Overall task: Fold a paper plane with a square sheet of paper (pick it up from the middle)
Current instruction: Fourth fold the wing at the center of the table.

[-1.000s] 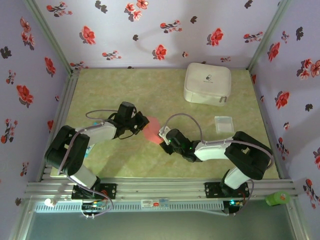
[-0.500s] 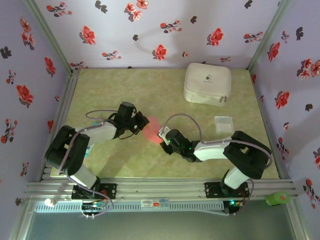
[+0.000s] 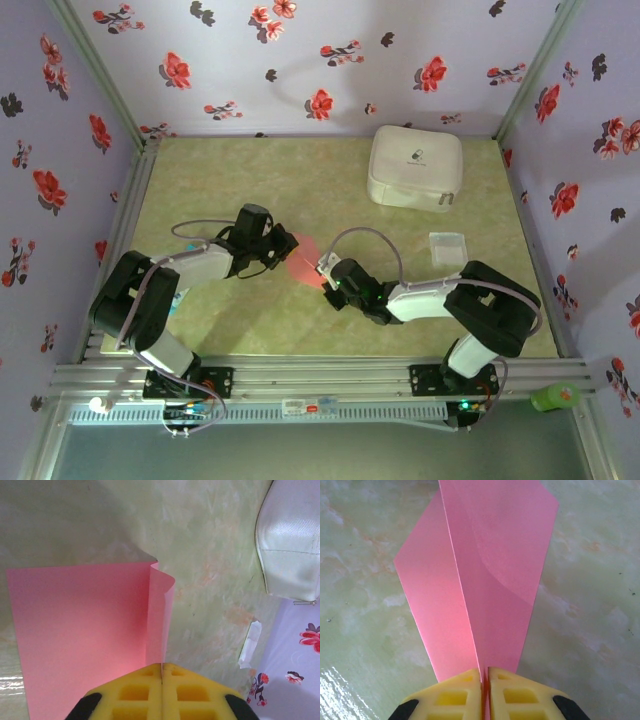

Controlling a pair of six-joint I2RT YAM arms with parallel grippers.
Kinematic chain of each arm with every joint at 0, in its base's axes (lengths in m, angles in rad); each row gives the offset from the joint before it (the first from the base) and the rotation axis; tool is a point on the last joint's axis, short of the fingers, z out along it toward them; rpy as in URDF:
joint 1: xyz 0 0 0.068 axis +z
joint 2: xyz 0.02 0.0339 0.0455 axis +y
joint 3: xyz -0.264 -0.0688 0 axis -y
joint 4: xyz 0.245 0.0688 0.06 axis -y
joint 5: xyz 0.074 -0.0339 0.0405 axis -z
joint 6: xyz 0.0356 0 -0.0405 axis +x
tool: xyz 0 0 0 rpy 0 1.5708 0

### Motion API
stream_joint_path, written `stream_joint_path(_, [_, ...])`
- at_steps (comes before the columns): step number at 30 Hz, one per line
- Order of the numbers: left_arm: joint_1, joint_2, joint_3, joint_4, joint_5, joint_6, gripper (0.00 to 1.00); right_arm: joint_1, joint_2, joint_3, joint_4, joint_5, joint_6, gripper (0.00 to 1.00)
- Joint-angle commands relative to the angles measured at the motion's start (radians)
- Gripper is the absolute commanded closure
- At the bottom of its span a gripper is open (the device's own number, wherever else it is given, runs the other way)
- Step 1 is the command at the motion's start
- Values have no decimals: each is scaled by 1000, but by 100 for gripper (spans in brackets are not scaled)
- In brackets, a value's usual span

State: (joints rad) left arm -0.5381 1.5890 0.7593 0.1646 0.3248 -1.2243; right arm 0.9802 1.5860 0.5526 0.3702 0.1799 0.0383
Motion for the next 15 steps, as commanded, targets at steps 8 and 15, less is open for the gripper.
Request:
stream_joint_path(8, [10,-125,-28,-83,-91,12,56,-11,50,37,11,-85,122,91])
stream_joint_path(15, [12,-172,-40,-117,-121,14,53,-33,74,50,20,-131,165,90])
